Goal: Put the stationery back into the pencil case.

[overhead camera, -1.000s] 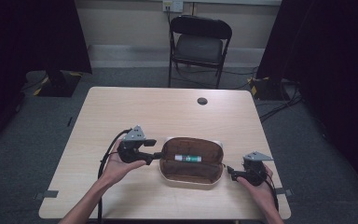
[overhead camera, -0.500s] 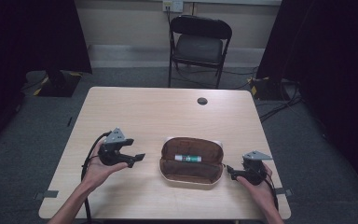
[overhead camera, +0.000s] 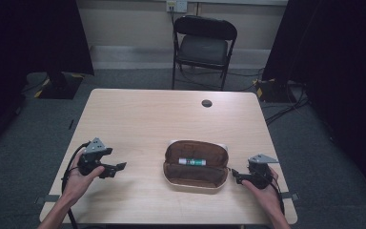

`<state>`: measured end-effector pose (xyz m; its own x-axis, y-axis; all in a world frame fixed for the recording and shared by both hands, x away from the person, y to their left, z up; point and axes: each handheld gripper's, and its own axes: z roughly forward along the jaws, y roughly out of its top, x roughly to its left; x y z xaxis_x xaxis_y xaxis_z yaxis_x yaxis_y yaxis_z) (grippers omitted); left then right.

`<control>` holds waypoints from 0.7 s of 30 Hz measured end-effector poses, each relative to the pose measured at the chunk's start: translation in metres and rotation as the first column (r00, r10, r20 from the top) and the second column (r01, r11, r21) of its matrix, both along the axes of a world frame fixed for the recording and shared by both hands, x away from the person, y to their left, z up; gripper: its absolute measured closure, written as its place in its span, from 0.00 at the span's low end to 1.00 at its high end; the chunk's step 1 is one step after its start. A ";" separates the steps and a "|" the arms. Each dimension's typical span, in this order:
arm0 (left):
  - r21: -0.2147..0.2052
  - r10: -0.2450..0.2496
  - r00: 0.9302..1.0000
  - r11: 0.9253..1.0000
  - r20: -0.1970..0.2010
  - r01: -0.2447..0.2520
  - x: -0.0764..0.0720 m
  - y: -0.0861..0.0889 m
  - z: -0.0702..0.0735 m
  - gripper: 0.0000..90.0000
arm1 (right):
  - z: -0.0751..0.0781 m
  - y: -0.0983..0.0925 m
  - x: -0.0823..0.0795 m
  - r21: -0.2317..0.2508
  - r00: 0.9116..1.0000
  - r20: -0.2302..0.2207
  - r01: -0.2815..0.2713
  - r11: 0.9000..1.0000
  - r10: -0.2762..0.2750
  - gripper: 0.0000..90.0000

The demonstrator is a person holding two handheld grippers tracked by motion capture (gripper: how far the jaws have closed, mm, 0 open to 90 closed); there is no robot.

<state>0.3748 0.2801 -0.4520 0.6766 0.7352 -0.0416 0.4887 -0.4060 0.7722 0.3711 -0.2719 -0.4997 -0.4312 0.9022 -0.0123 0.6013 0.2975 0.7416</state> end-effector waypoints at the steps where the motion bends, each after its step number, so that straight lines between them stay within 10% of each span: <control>1: -0.004 0.010 1.000 1.000 -0.006 -0.010 0.000 0.004 -0.003 0.18 | 0.000 0.000 0.000 0.000 1.000 0.000 0.000 1.000 0.000 0.19; 15: 0.126 0.149 0.986 0.982 -0.079 -0.138 -0.001 0.029 -0.041 0.18 | 0.000 0.000 0.000 0.000 1.000 0.000 -0.002 1.000 0.002 0.19; 21: 0.065 0.149 0.989 0.987 -0.014 -0.148 -0.004 0.034 -0.050 0.14 | 0.000 0.000 0.001 0.002 1.000 -0.002 -0.003 1.000 0.003 0.19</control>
